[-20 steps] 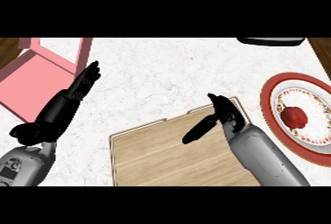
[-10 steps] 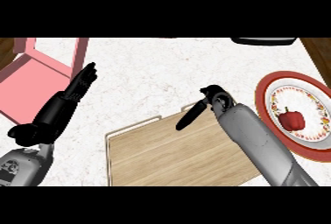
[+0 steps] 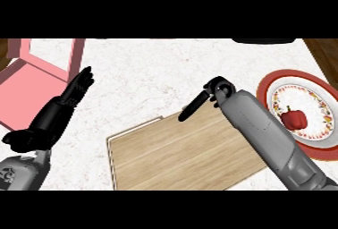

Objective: Pick the bell pepper from the tray and place it in the plate

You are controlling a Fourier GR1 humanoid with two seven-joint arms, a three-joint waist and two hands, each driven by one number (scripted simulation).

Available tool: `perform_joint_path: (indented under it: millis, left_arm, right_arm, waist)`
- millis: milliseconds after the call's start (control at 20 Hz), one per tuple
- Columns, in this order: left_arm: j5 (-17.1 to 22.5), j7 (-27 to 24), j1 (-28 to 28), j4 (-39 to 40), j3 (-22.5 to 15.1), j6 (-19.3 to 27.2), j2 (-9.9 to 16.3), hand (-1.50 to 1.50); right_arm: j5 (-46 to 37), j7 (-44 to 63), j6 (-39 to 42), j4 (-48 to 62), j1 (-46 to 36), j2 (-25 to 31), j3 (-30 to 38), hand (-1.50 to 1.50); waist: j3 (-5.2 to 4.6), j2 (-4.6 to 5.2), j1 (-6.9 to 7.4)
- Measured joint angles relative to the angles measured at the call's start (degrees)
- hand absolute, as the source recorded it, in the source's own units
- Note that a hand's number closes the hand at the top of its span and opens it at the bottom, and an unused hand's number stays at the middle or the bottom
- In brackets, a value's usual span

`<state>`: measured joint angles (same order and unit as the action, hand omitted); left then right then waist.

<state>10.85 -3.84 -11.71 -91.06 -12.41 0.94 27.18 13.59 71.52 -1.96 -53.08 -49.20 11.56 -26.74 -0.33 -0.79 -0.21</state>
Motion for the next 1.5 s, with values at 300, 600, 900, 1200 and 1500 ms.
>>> perform_joint_path:
  millis: [300, 600, 900, 1200, 1500]
  left_arm:
    - [-0.6, -0.3, 0.3, 0.0, 0.4, -0.1, -0.2, 0.00]
    - [-1.1, -0.6, 1.6, -0.7, 0.6, 0.0, -0.5, 0.00]
    - [-1.4, -0.8, 1.9, -0.8, 0.8, -0.2, -0.9, 0.00]
    - [-0.9, -0.3, 2.0, -1.5, 1.5, -1.1, -0.6, 0.00]
    - [-1.5, 0.3, 2.3, -2.6, 1.1, -0.6, -1.3, 0.00]
  right_arm:
    - [4.2, 0.0, 0.0, 3.3, -2.2, -1.9, -2.5, -1.50]
    - [7.1, -0.1, -0.5, 4.4, -2.9, -3.3, -5.3, -1.50]
    - [8.3, -0.4, -1.0, 4.8, -2.7, -4.5, -7.5, -1.50]
    - [9.5, -0.6, -1.4, 5.2, -2.4, -5.9, -8.9, -1.50]
    - [9.8, -1.3, -2.0, 4.8, -1.3, -6.6, -11.2, -1.50]
  waist:
    - [0.06, -0.07, -0.50]
    - [-0.12, -0.38, -0.68]
    - [-0.25, -0.53, -0.79]
    - [-0.40, -0.68, -0.82]
    - [-0.54, -1.03, -0.54]
